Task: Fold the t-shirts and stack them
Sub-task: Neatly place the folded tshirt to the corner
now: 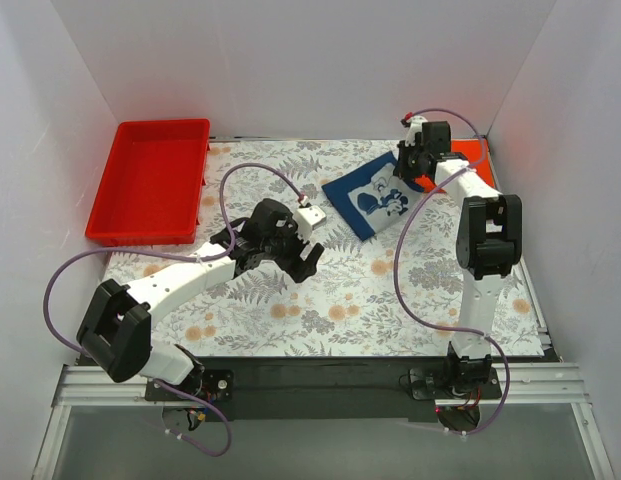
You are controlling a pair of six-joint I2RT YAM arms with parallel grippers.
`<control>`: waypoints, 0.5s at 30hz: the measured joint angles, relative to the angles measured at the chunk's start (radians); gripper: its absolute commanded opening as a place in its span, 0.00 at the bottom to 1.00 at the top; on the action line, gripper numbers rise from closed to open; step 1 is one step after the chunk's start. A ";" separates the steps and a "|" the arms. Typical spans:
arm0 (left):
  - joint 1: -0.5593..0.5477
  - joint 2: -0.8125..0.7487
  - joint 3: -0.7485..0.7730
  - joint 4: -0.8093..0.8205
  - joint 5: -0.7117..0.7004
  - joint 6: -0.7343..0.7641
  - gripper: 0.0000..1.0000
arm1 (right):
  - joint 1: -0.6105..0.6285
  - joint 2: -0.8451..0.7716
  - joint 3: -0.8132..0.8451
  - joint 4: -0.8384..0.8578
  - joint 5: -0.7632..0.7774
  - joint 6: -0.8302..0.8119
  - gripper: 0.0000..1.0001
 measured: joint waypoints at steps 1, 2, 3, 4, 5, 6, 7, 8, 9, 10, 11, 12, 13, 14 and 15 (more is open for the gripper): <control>0.000 -0.002 -0.003 -0.004 0.004 -0.003 0.81 | -0.009 0.017 0.042 -0.013 0.015 -0.030 0.01; 0.000 -0.004 -0.006 -0.006 0.006 -0.005 0.82 | -0.017 0.032 0.080 -0.027 0.031 -0.058 0.01; 0.001 -0.006 -0.011 -0.009 0.009 -0.009 0.82 | -0.024 0.045 0.121 -0.041 0.045 -0.084 0.01; 0.003 -0.007 -0.014 -0.013 0.012 -0.011 0.82 | -0.031 0.060 0.163 -0.056 0.060 -0.109 0.01; 0.004 -0.007 -0.015 -0.015 0.015 -0.013 0.82 | -0.037 0.073 0.202 -0.067 0.073 -0.130 0.01; 0.004 -0.007 -0.016 -0.017 0.018 -0.014 0.82 | -0.043 0.085 0.243 -0.082 0.085 -0.150 0.01; 0.004 -0.007 -0.017 -0.019 0.021 -0.017 0.83 | -0.047 0.100 0.288 -0.090 0.096 -0.168 0.01; 0.005 -0.007 -0.017 -0.019 0.021 -0.018 0.83 | -0.050 0.111 0.326 -0.093 0.107 -0.183 0.01; 0.005 -0.007 -0.017 -0.020 0.022 -0.018 0.83 | -0.053 0.119 0.355 -0.095 0.117 -0.198 0.01; 0.006 -0.007 -0.017 -0.021 0.023 -0.018 0.83 | -0.056 0.123 0.380 -0.100 0.127 -0.208 0.01; 0.006 -0.007 -0.018 -0.021 0.024 -0.018 0.83 | -0.057 0.125 0.400 -0.103 0.139 -0.219 0.01; 0.006 -0.007 -0.018 -0.023 0.024 -0.018 0.83 | -0.058 0.126 0.415 -0.106 0.148 -0.226 0.01; 0.006 -0.007 -0.020 -0.023 0.024 -0.018 0.84 | -0.060 0.126 0.429 -0.107 0.156 -0.232 0.01; 0.006 -0.007 -0.023 -0.024 0.024 -0.018 0.84 | -0.063 0.126 0.441 -0.107 0.165 -0.238 0.01; 0.006 -0.007 -0.024 -0.026 0.024 -0.018 0.84 | -0.064 0.126 0.449 -0.107 0.171 -0.244 0.01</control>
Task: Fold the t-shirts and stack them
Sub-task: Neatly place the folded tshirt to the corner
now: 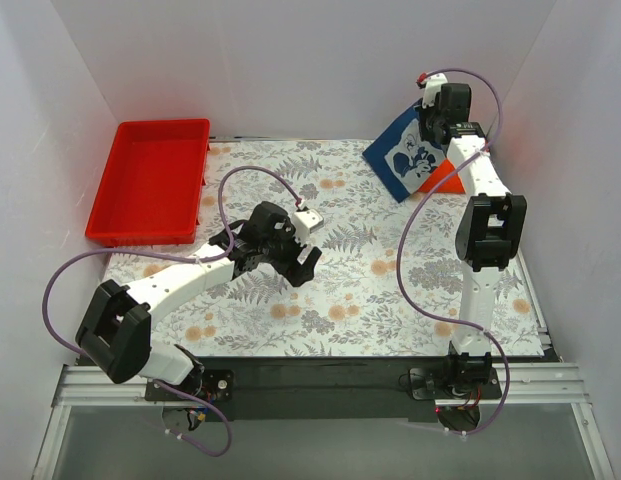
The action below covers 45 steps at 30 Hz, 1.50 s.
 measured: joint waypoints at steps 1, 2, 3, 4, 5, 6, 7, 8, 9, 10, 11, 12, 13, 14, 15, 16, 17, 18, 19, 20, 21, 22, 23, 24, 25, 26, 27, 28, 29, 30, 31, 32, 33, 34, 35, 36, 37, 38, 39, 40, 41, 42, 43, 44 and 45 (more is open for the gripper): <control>0.000 0.000 -0.003 -0.001 0.000 0.000 0.84 | 0.000 0.000 0.005 0.000 0.005 -0.003 0.01; 0.001 0.000 -0.004 -0.003 0.000 0.000 0.84 | 0.000 0.000 0.007 0.001 0.012 -0.005 0.01; 0.001 0.000 -0.005 -0.006 0.000 0.000 0.84 | 0.000 0.000 0.007 0.000 0.018 -0.008 0.01; 0.001 0.000 -0.005 -0.007 0.000 0.001 0.84 | 0.000 0.000 0.007 -0.001 0.022 -0.009 0.01; 0.001 0.000 -0.005 -0.006 0.000 0.001 0.84 | 0.000 0.000 0.007 -0.006 0.025 -0.012 0.01; 0.001 0.000 -0.005 -0.006 0.000 0.001 0.84 | 0.000 0.000 0.007 -0.011 0.026 -0.014 0.01; 0.001 0.000 -0.005 -0.007 0.000 0.001 0.84 | -0.001 -0.001 0.007 -0.014 0.028 -0.016 0.01; 0.001 0.000 -0.005 -0.007 0.000 0.001 0.84 | -0.002 -0.002 0.007 -0.017 0.029 -0.020 0.01; 0.001 0.000 -0.005 -0.007 0.000 0.001 0.84 | -0.002 -0.003 0.007 -0.018 0.029 -0.023 0.01; 0.001 0.000 -0.005 -0.007 0.000 0.001 0.84 | -0.002 -0.006 0.007 -0.021 0.029 -0.026 0.01; 0.001 0.000 -0.005 -0.007 0.000 0.001 0.84 | -0.003 -0.009 0.007 -0.025 0.029 -0.027 0.01; 0.001 0.000 -0.005 -0.007 0.000 0.001 0.85 | -0.004 -0.014 0.007 -0.032 0.029 -0.029 0.01; 0.001 0.000 -0.005 -0.007 0.000 0.002 0.85 | -0.005 -0.021 0.007 -0.039 0.029 -0.029 0.01; 0.001 0.000 -0.005 -0.007 0.000 0.002 0.85 | -0.005 -0.027 0.007 -0.043 0.029 -0.029 0.01; 0.001 0.000 -0.005 -0.007 0.000 0.004 0.85 | -0.006 -0.034 0.007 -0.048 0.029 -0.029 0.01; 0.001 0.000 -0.005 -0.007 0.000 0.005 0.85 | -0.007 -0.042 0.007 -0.051 0.029 -0.029 0.01; 0.001 0.000 -0.005 -0.007 0.000 0.006 0.85 | -0.007 -0.049 0.007 -0.052 0.029 -0.029 0.01; 0.001 0.000 -0.005 -0.007 0.000 0.006 0.85 | -0.008 -0.058 0.007 -0.054 0.029 -0.028 0.01; 0.001 0.000 -0.005 -0.007 -0.001 0.008 0.85 | -0.008 -0.066 0.007 -0.057 0.029 -0.027 0.01; 0.001 0.000 -0.005 -0.007 -0.001 0.008 0.85 | -0.008 -0.073 0.007 -0.059 0.029 -0.026 0.01; 0.001 0.000 -0.005 -0.007 -0.001 0.008 0.85 | -0.008 -0.079 0.007 -0.060 0.029 -0.026 0.01; 0.001 0.000 -0.005 -0.007 0.000 0.009 0.85 | -0.008 -0.083 0.008 -0.060 0.030 -0.025 0.01; 0.001 0.000 -0.005 -0.007 -0.001 0.010 0.85 | -0.008 -0.087 0.008 -0.061 0.030 -0.025 0.01; 0.001 0.000 -0.005 -0.007 -0.001 0.011 0.85 | -0.008 -0.089 0.008 -0.063 0.030 -0.025 0.01; 0.001 0.000 -0.005 -0.007 -0.001 0.013 0.85 | -0.008 -0.090 0.008 -0.066 0.030 -0.025 0.01; 0.001 0.000 -0.005 -0.007 -0.001 0.014 0.85 | -0.008 -0.090 0.008 -0.069 0.030 -0.025 0.01; 0.001 0.000 -0.005 -0.007 -0.001 0.016 0.85 | -0.009 -0.090 0.010 -0.073 0.030 -0.025 0.01; 0.001 0.000 -0.005 -0.007 -0.002 0.016 0.85 | -0.009 -0.090 0.011 -0.078 0.030 -0.025 0.01; 0.001 0.000 -0.005 -0.007 -0.002 0.017 0.85 | -0.009 -0.090 0.011 -0.082 0.030 -0.026 0.01; 0.001 0.000 -0.005 -0.007 -0.002 0.017 0.85 | -0.009 -0.092 0.012 -0.087 0.030 -0.026 0.01; 0.001 0.000 -0.005 -0.007 -0.002 0.018 0.86 | -0.010 -0.093 0.012 -0.092 0.030 -0.026 0.01; 0.001 0.000 -0.005 -0.007 -0.002 0.019 0.86 | -0.010 -0.094 0.012 -0.095 0.030 -0.027 0.01; 0.001 0.000 -0.005 -0.007 -0.002 0.020 0.86 | -0.011 -0.094 0.012 -0.097 0.030 -0.027 0.01; 0.001 0.000 -0.005 -0.007 -0.002 0.020 0.86 | -0.013 -0.095 0.013 -0.098 0.030 -0.028 0.01; 0.001 0.000 -0.005 -0.007 -0.002 0.020 0.86 | -0.014 -0.096 0.013 -0.100 0.030 -0.029 0.01; 0.001 0.000 -0.005 -0.007 -0.002 0.021 0.86 | -0.016 -0.097 0.014 -0.102 0.029 -0.030 0.01; 0.001 0.000 -0.005 -0.007 -0.002 0.021 0.86 | -0.019 -0.098 0.015 -0.103 0.029 -0.030 0.01; 0.001 0.000 -0.005 -0.007 -0.002 0.021 0.86 | -0.021 -0.098 0.017 -0.103 0.029 -0.030 0.01; 0.001 0.000 -0.005 -0.007 -0.002 0.022 0.86 | -0.026 -0.098 0.019 -0.103 0.029 -0.029 0.01; 0.001 0.000 -0.005 -0.007 -0.002 0.023 0.86 | -0.029 -0.098 0.020 -0.103 0.029 -0.030 0.01; 0.001 0.001 -0.005 -0.007 -0.002 0.023 0.86 | -0.033 -0.098 0.021 -0.103 0.028 -0.029 0.01; 0.001 0.002 -0.005 -0.007 -0.003 0.023 0.86 | -0.037 -0.098 0.023 -0.103 0.028 -0.029 0.01; 0.001 0.003 -0.005 -0.007 -0.002 0.024 0.86 | -0.040 -0.098 0.024 -0.104 0.028 -0.029 0.01; 0.001 0.006 -0.004 -0.007 -0.003 0.024 0.86 | -0.043 -0.098 0.025 -0.105 0.028 -0.029 0.01; 0.001 0.008 -0.004 -0.007 -0.003 0.024 0.86 | -0.049 -0.098 0.028 -0.107 0.026 -0.029 0.01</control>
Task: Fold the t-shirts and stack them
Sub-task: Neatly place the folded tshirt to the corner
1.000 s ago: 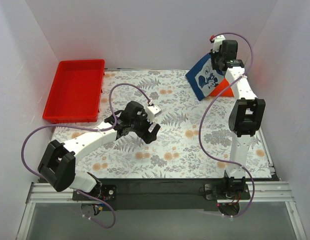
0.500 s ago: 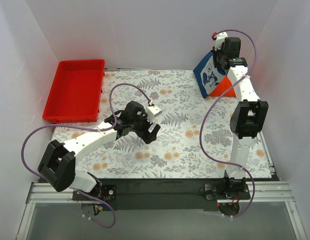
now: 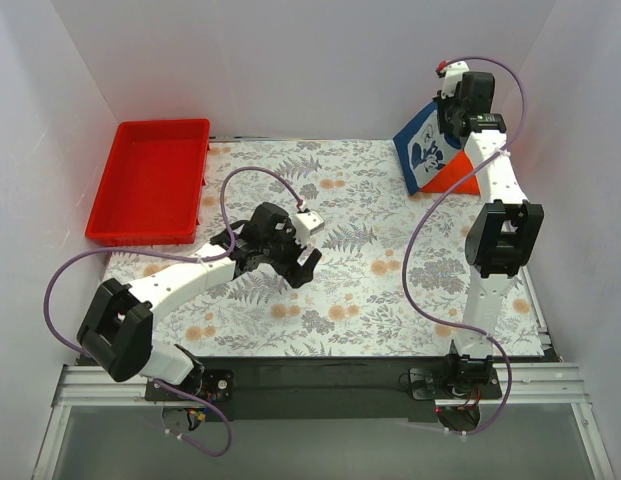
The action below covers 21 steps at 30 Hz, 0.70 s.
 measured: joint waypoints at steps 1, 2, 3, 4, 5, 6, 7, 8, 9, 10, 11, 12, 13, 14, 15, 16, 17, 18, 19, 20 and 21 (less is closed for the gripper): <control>0.000 0.002 0.000 -0.001 -0.001 0.001 0.86 | -0.006 0.000 0.003 -0.003 -0.005 0.000 0.01; 0.000 0.005 0.002 -0.002 -0.001 0.002 0.86 | -0.011 0.000 0.004 -0.003 -0.006 0.000 0.01; 0.000 0.008 0.003 -0.003 -0.001 0.003 0.86 | -0.019 0.000 0.007 -0.003 -0.011 -0.001 0.01; 0.000 0.012 0.006 -0.003 -0.001 0.003 0.86 | -0.027 0.000 0.009 -0.003 -0.016 -0.002 0.01; 0.000 0.016 0.007 -0.003 -0.001 0.004 0.86 | -0.035 0.000 0.009 -0.003 -0.020 -0.004 0.01; 0.000 0.018 0.008 -0.003 -0.001 0.004 0.86 | -0.042 0.000 0.009 -0.003 -0.024 -0.006 0.01; 0.000 0.018 0.008 -0.005 -0.001 0.003 0.86 | -0.051 0.001 0.009 -0.003 -0.029 -0.011 0.01; 0.000 0.019 0.008 -0.007 -0.001 0.004 0.86 | -0.060 0.003 0.009 -0.003 -0.031 -0.016 0.01; 0.000 0.019 0.008 -0.008 -0.001 0.003 0.86 | -0.068 0.007 0.009 -0.001 -0.036 -0.023 0.01; 0.000 0.019 0.008 -0.010 -0.001 0.004 0.86 | -0.076 0.013 0.009 0.003 -0.042 -0.028 0.01; 0.000 0.019 0.008 -0.011 -0.001 0.004 0.86 | -0.083 0.020 0.009 0.009 -0.047 -0.032 0.01; 0.000 0.019 0.008 -0.013 -0.001 0.004 0.86 | -0.090 0.029 0.009 0.013 -0.054 -0.036 0.01; 0.000 0.021 0.008 -0.016 -0.001 0.003 0.86 | -0.097 0.038 0.009 0.017 -0.061 -0.041 0.01; 0.000 0.024 0.008 -0.018 0.000 0.003 0.86 | -0.103 0.048 0.009 0.021 -0.067 -0.049 0.01; 0.000 0.027 0.008 -0.021 0.000 0.003 0.86 | -0.109 0.060 0.009 0.026 -0.074 -0.054 0.01; 0.000 0.032 0.008 -0.023 0.000 0.003 0.86 | -0.115 0.071 0.009 0.032 -0.082 -0.060 0.01; 0.000 0.035 0.008 -0.025 0.000 0.003 0.86 | -0.120 0.082 0.009 0.040 -0.088 -0.066 0.01; 0.000 0.039 0.010 -0.029 0.000 0.003 0.86 | -0.124 0.093 0.009 0.047 -0.092 -0.075 0.01; 0.000 0.044 0.013 -0.032 0.000 0.003 0.86 | -0.128 0.100 0.009 0.053 -0.095 -0.080 0.01; 0.000 0.049 0.018 -0.035 0.000 0.004 0.86 | -0.131 0.109 0.009 0.060 -0.098 -0.087 0.01; 0.000 0.053 0.023 -0.037 0.000 0.004 0.86 | -0.136 0.116 0.009 0.068 -0.100 -0.096 0.01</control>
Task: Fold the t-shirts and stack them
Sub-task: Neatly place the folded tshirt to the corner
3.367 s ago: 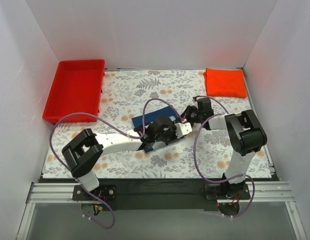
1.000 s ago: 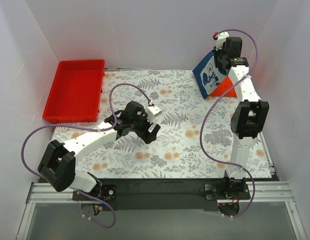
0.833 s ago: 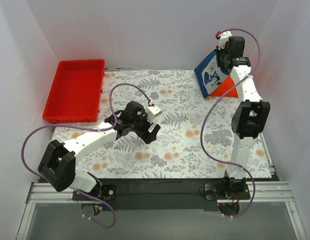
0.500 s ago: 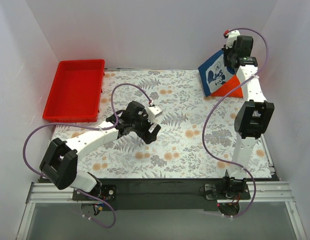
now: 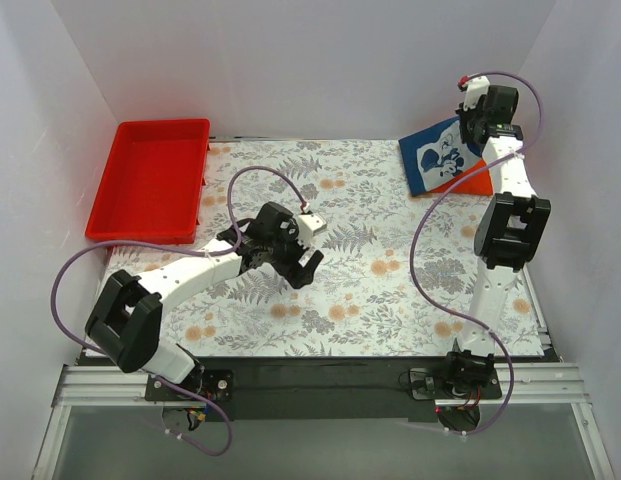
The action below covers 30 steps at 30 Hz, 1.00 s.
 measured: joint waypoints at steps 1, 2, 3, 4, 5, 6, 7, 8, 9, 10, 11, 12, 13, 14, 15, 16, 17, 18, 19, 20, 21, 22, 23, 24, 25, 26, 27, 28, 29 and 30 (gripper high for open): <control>0.000 0.005 0.004 0.000 0.000 0.000 0.86 | -0.004 0.006 0.000 0.008 -0.002 -0.009 0.01; 0.000 0.009 0.008 0.000 0.000 0.000 0.86 | -0.008 0.011 0.000 0.018 -0.003 -0.016 0.01; 0.000 0.013 0.010 0.000 0.000 0.000 0.86 | -0.012 0.016 0.000 0.029 -0.003 -0.024 0.01; 0.000 0.017 0.013 -0.001 0.000 -0.001 0.86 | -0.015 0.022 0.000 0.040 -0.003 -0.032 0.01; 0.000 0.021 0.014 -0.001 0.000 -0.001 0.86 | -0.019 0.028 0.000 0.051 -0.004 -0.037 0.01; 0.000 0.025 0.017 -0.001 0.000 -0.002 0.86 | -0.024 0.033 0.000 0.060 -0.005 -0.042 0.01; 0.000 0.029 0.018 0.000 0.000 -0.002 0.86 | -0.029 0.039 0.000 0.068 -0.006 -0.047 0.01; 0.000 0.031 0.018 -0.002 0.000 -0.002 0.86 | -0.035 0.045 0.000 0.077 -0.007 -0.053 0.01; 0.000 0.032 0.018 -0.002 0.000 -0.002 0.86 | -0.041 0.049 -0.002 0.083 -0.008 -0.058 0.01; 0.000 0.033 0.019 -0.004 0.000 -0.002 0.86 | -0.047 0.050 -0.007 0.090 -0.010 -0.061 0.01; 0.000 0.037 0.019 -0.004 0.000 -0.002 0.86 | -0.053 0.051 -0.014 0.097 -0.010 -0.063 0.01; 0.000 0.041 0.021 -0.006 0.000 -0.002 0.86 | -0.060 0.051 -0.027 0.112 -0.011 -0.064 0.01; 0.000 0.045 0.023 -0.010 0.000 -0.003 0.86 | -0.065 0.051 -0.039 0.129 -0.011 -0.065 0.05; 0.000 0.049 0.026 -0.013 0.000 -0.004 0.86 | -0.071 0.051 -0.054 0.145 -0.011 -0.068 0.11; 0.000 0.052 0.029 -0.016 0.000 -0.005 0.86 | -0.075 0.051 -0.071 0.160 -0.010 -0.071 0.19; 0.000 0.056 0.033 -0.019 0.000 -0.005 0.86 | -0.077 0.053 -0.082 0.167 -0.006 -0.078 0.46; 0.000 0.058 0.037 -0.021 0.000 -0.006 0.86 | -0.078 0.059 -0.088 0.177 0.002 -0.082 0.53; 0.001 0.060 0.042 -0.024 -0.001 -0.008 0.86 | -0.080 0.066 -0.089 0.185 0.020 -0.092 0.59; 0.003 0.061 0.048 -0.029 -0.001 -0.010 0.86 | -0.082 0.072 -0.089 0.193 0.038 -0.100 0.66; 0.007 0.061 0.055 -0.036 0.001 -0.014 0.86 | -0.082 0.075 -0.089 0.202 0.053 -0.109 0.69; 0.013 0.061 0.063 -0.042 0.008 -0.019 0.86 | -0.084 0.077 -0.088 0.208 0.068 -0.117 0.71; 0.024 0.061 0.071 -0.046 0.013 -0.025 0.86 | -0.084 0.077 -0.088 0.211 0.082 -0.122 0.75; 0.039 0.061 0.077 -0.048 0.025 -0.034 0.86 | -0.088 0.076 -0.088 0.217 0.097 -0.126 0.76; 0.057 0.060 0.082 -0.050 0.037 -0.043 0.86 | -0.089 0.074 -0.088 0.224 0.104 -0.130 0.77; 0.079 0.058 0.084 -0.051 0.050 -0.053 0.86 | -0.089 0.072 -0.089 0.227 0.112 -0.134 0.79; 0.098 0.056 0.084 -0.052 0.060 -0.063 0.86 | -0.089 0.068 -0.089 0.229 0.119 -0.137 0.80; 0.123 0.052 0.084 -0.056 0.076 -0.076 0.86 | -0.089 0.060 -0.091 0.229 0.122 -0.138 0.80; 0.148 0.047 0.084 -0.060 0.092 -0.090 0.86 | -0.090 0.043 -0.100 0.226 0.123 -0.137 0.82; 0.173 0.040 0.084 -0.063 0.108 -0.104 0.86 | -0.090 0.024 -0.108 0.220 0.121 -0.137 0.84; 0.201 0.032 0.084 -0.065 0.124 -0.118 0.86 | -0.090 -0.002 -0.119 0.206 0.113 -0.135 0.86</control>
